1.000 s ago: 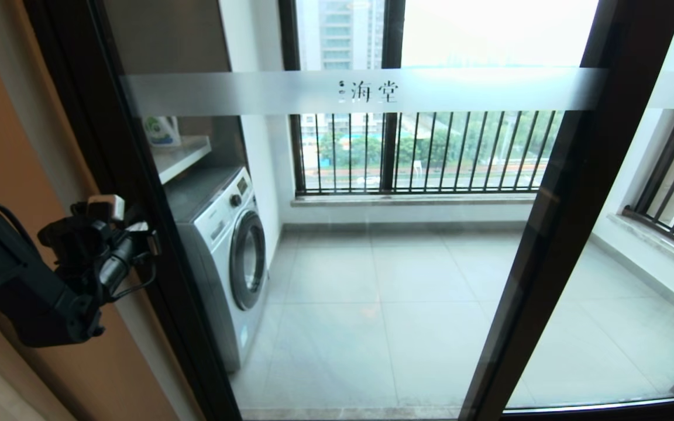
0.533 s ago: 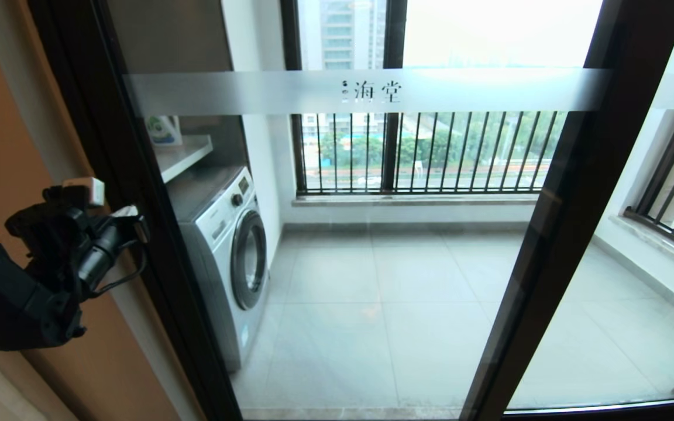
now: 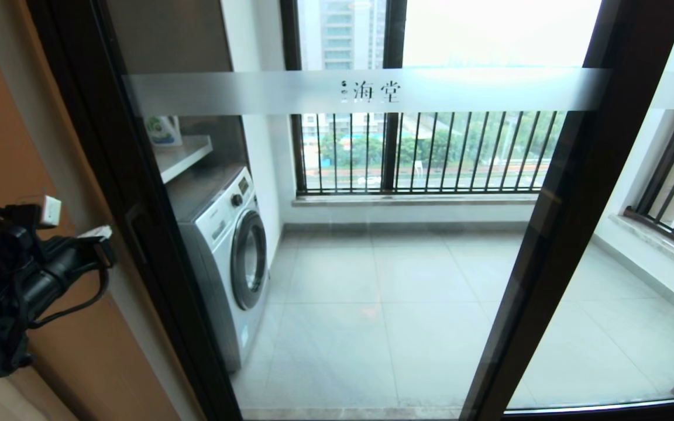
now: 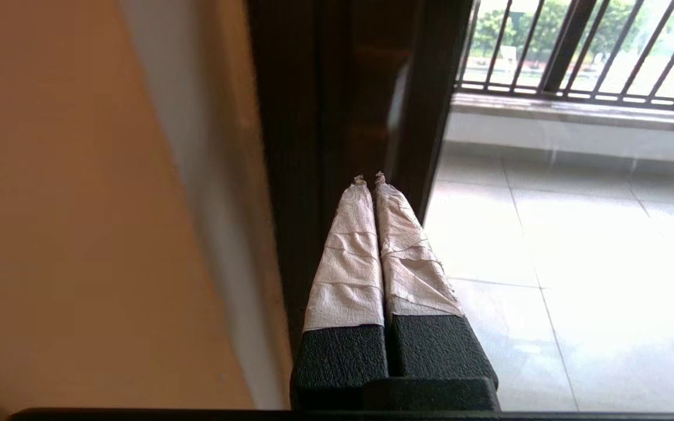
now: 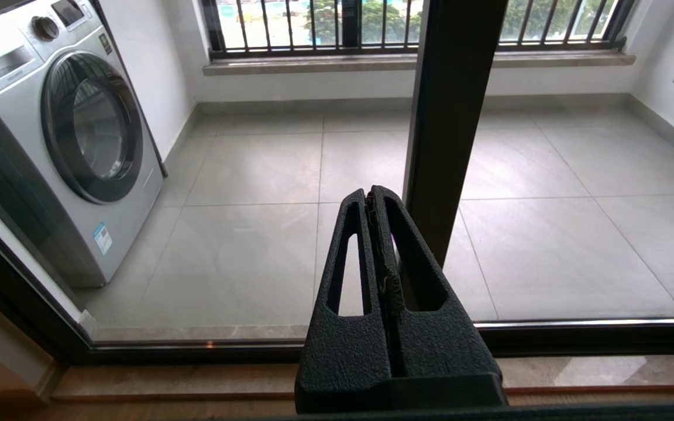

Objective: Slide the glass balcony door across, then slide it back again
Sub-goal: Close the slid door

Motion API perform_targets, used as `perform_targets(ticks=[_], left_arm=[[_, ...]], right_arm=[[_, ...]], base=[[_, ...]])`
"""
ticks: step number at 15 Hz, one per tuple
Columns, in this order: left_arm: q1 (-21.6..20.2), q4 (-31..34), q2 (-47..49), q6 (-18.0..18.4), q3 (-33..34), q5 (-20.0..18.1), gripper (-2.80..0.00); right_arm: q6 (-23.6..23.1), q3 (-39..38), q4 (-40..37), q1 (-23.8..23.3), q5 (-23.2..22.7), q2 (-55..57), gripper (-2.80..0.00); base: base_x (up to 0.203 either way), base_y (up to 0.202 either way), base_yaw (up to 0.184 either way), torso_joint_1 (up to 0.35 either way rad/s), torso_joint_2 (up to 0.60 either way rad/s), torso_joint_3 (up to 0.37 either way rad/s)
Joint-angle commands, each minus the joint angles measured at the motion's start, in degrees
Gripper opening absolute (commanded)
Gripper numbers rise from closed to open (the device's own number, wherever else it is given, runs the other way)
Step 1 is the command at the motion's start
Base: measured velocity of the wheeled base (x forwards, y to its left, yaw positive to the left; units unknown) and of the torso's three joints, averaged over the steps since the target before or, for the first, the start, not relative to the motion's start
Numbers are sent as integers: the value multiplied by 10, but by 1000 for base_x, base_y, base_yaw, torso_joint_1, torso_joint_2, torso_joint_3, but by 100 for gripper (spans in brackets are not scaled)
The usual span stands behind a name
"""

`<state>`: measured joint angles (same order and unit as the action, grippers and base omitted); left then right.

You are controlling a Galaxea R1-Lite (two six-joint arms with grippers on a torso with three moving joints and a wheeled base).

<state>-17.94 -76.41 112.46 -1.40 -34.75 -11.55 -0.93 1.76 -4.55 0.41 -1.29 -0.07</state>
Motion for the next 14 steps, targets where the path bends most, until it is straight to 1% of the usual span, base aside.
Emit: perform_targets(ticks=[1,2,5,8,11,14], left_arm=[[-35,-5,19,1,17,-39,-280],[-37,-5,33,3,13,-40,-280],[-38,-10,77,5,-32,-36,-280],[-37,-42,124,6,-66,-33,-280],[-36,-49,153,19,-86,-32,-280],[-35,-50,175,21,-95,-34,-280]], right_arm=[[0,0,0,0,0,0,-280],[0,0,0,0,0,0,-280],[0,0,0,0,0,0,-280],[0,0,0,0,0,1,-280],[0,0,0,0,0,0,-280],[0,0,0,0,0,0,-280]], base=[[0,0,0,0,0,0],[0,0,0,0,0,0],[0,0,0,0,0,0],[0,0,0,0,0,0],[0,0,0,0,0,0],[0,0,0,0,0,0]])
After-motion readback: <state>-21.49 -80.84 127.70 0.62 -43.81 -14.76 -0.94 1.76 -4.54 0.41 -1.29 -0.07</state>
